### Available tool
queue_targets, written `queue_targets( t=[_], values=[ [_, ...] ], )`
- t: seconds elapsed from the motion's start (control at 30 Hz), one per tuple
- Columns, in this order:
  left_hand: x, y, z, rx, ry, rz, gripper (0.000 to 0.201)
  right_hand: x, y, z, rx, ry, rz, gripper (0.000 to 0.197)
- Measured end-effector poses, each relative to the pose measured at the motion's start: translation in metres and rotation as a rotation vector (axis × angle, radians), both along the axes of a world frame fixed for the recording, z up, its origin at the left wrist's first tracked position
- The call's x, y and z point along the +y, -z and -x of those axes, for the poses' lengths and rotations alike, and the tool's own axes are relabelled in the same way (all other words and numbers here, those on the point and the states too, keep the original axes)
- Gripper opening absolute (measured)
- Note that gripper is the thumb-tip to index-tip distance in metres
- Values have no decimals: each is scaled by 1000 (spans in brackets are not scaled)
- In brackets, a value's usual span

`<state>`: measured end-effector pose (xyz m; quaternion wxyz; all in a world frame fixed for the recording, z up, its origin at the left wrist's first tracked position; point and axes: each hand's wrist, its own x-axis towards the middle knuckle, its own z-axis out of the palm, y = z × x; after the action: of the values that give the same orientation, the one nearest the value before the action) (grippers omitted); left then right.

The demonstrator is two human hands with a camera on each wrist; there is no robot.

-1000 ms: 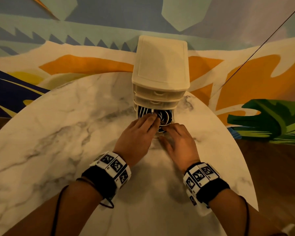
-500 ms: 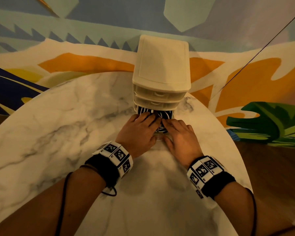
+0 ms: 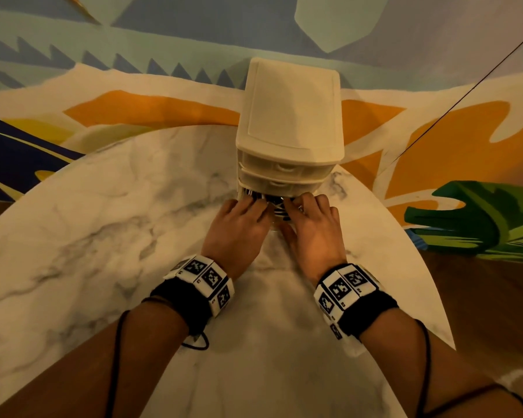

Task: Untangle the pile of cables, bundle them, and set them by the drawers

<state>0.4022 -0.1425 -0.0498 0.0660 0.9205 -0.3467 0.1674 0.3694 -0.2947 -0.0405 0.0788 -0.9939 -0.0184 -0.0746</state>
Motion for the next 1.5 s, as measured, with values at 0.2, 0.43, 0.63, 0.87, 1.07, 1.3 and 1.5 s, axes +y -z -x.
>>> queue_targets(
  t=[0.2,0.43,0.63,0.87,1.07,1.3,1.5],
  values=[
    [-6,-8,2,145,-130,-3,21,2,2,3,-10,12,-5,39],
    [-22,-18,-9,386,-340,227,21,-3,-3,3,19,24,27,41],
    [-18,-10,-11,226,-300,260,15,-5,-2,2,26,27,14,41],
    [0,-2,1,164,-75,1,30,0,3,-2,-71,59,-81,32],
    [-1,-7,-21,246,-190,187,26,-1,-2,-13,36,208,-283,17],
    [-6,19,8,491,-319,463,25,2,19,9,-1,244,-562,23],
    [-17,13,2,601,-328,315,39,-13,28,11,389,133,-462,84]
  ],
)
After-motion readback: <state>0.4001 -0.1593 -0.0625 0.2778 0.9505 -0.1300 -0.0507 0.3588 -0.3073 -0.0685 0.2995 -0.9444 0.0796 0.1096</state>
